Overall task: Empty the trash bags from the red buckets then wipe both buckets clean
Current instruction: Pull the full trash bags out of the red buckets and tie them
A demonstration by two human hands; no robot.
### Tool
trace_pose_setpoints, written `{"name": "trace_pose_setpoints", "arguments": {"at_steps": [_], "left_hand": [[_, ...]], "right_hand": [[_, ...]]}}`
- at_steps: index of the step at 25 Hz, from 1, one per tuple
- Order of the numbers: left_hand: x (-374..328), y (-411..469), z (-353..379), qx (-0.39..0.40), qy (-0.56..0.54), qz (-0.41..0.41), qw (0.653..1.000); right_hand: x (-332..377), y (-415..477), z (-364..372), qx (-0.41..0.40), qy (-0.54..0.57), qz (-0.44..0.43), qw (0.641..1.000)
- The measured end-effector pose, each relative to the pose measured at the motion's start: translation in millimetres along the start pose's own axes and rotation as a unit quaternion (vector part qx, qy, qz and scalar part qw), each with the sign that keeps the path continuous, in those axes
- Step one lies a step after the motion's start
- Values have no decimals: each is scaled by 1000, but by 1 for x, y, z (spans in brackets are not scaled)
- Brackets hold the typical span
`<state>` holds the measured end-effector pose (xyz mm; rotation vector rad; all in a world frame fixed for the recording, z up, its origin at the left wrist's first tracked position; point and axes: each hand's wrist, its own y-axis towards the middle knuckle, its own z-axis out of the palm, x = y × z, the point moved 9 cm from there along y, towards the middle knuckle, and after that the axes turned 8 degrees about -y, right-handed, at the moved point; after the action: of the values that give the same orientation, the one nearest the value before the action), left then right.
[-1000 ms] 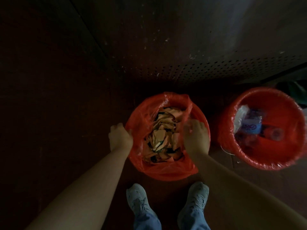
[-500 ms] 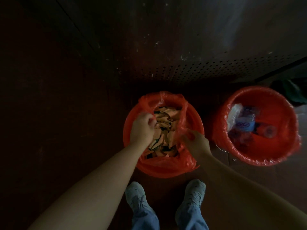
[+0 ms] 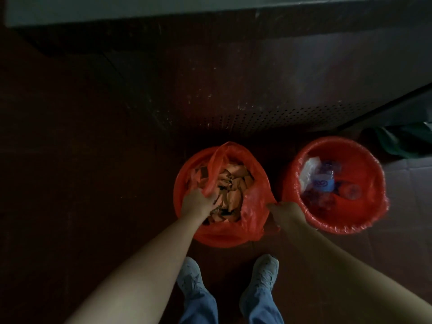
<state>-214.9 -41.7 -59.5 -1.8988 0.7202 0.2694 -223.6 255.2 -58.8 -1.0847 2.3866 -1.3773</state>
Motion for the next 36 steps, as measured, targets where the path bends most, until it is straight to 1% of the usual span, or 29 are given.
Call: {"name": "trace_pose_setpoints", "arguments": {"at_steps": [2,3,6,8,12,14,16,18,20,23,27,30,33,35,36], "left_hand": [[-18,-4,-17,-17,-41,2,999],[-25,-6,-20,-7,-77,4,997],[-38,-22,-17,70,-178,-33,981],[-46,-33,-17,91,-212,-55,972],[-56,-60,-25,67,-319,-96,941],[-63,-74,-26,89,-306,-86,944],[-75,-89,-28,120,-290,-50,948],[-78,-98,-34,127,-270,-24,954],[-73,-102,-37,134,-250,-20,959],[-62,-104,-32,162,-241,-26,957],[-56,-109,-15,220,-257,-20,941],[-50,-110,-15,231,-269,-34,934],[-52,-112,-17,236,-270,-24,933],[-54,-109,-20,223,-266,-20,937],[-53,-107,-22,214,-261,-23,941]], "right_hand": [[12,-9,-11,-9,60,-5,998],[21,-14,-16,-10,85,-14,996],[47,-33,-22,24,206,-52,977],[62,-47,-26,45,267,-72,960],[80,-71,-33,74,280,-86,953],[86,-85,-33,102,275,-112,950],[91,-102,-31,132,256,-155,945],[97,-115,-28,146,225,-198,943],[102,-120,-21,150,185,-232,943],[107,-124,-7,160,129,-266,942],[123,-138,12,195,74,-338,918],[127,-143,23,222,38,-355,907],[131,-146,33,246,-15,-371,895],[136,-147,38,247,-35,-387,888],[138,-145,40,240,-41,-384,891]]}}
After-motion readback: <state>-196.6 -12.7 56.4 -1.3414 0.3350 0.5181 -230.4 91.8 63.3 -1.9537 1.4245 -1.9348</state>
